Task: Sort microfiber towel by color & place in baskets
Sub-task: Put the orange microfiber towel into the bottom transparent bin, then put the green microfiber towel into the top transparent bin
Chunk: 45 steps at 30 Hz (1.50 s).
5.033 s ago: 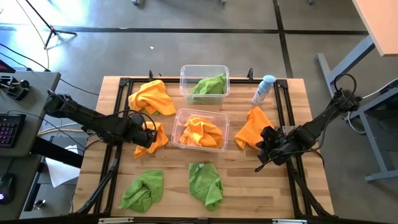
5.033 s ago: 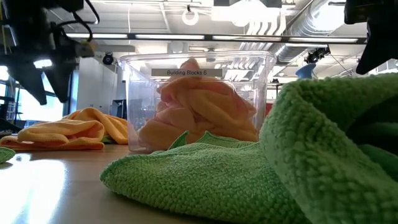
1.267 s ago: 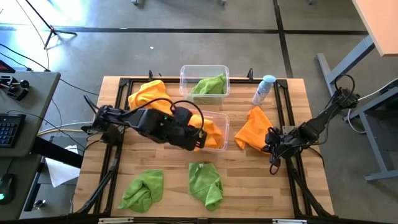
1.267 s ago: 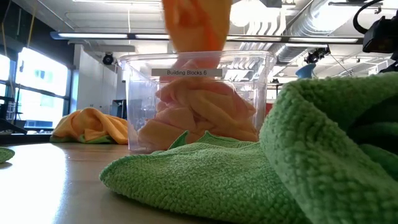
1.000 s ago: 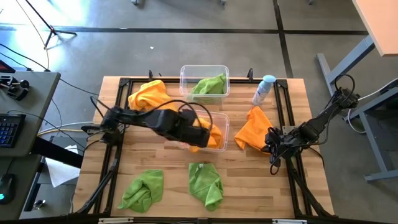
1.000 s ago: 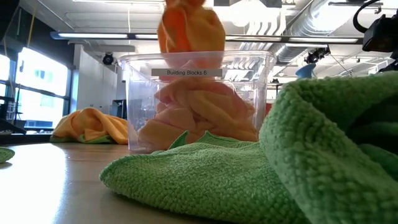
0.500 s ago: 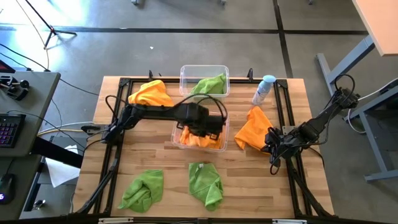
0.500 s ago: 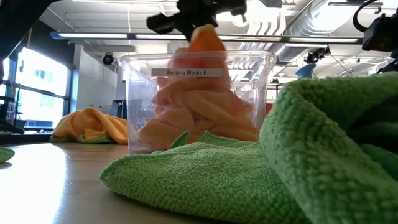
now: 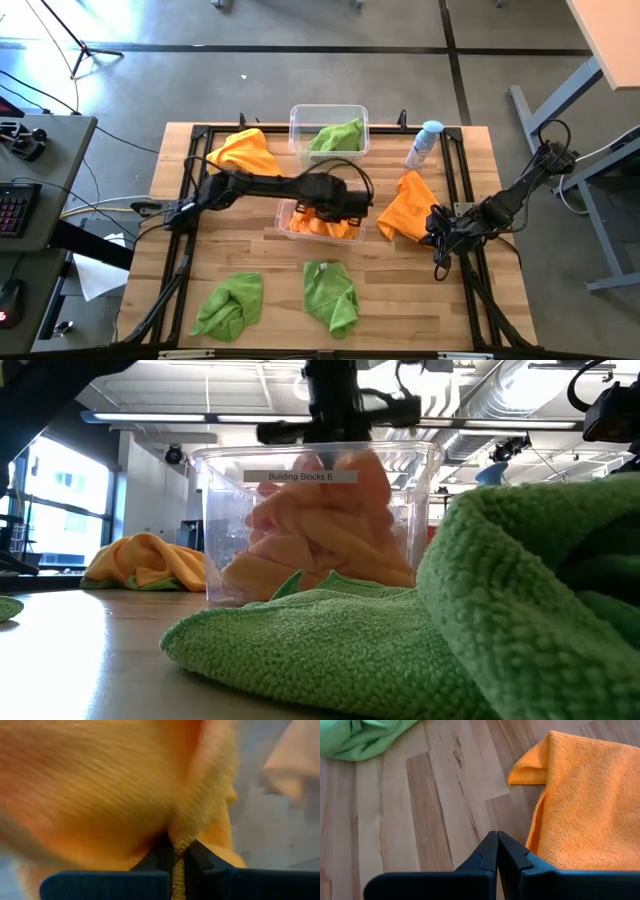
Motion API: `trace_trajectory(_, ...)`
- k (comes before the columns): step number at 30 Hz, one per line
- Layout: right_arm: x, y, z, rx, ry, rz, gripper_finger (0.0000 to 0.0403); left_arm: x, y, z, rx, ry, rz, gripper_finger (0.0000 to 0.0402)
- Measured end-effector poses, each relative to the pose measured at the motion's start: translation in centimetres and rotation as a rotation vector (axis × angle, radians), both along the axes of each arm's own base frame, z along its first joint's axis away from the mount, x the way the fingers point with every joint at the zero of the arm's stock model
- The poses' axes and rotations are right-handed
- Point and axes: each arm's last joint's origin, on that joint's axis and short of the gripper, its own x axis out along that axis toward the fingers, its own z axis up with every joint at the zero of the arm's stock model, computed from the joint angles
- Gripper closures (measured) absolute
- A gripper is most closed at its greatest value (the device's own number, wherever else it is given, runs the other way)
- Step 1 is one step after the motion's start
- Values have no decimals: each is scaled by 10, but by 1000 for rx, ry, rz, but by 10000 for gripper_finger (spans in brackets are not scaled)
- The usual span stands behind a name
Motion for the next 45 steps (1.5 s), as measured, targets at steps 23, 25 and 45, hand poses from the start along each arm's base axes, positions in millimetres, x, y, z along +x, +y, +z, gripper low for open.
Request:
trace_trajectory(23,-1,1,0,27,23,26,402,19,-4,-38,-12,36,22,347)
trace_trajectory(25,-1,1,0,28,21,26,402,18,-4,-33,-9,48,3,331)
trace_trajectory(45,0,1,0,31,15,25,402,-16,-19,47,52,-63,-58,247)
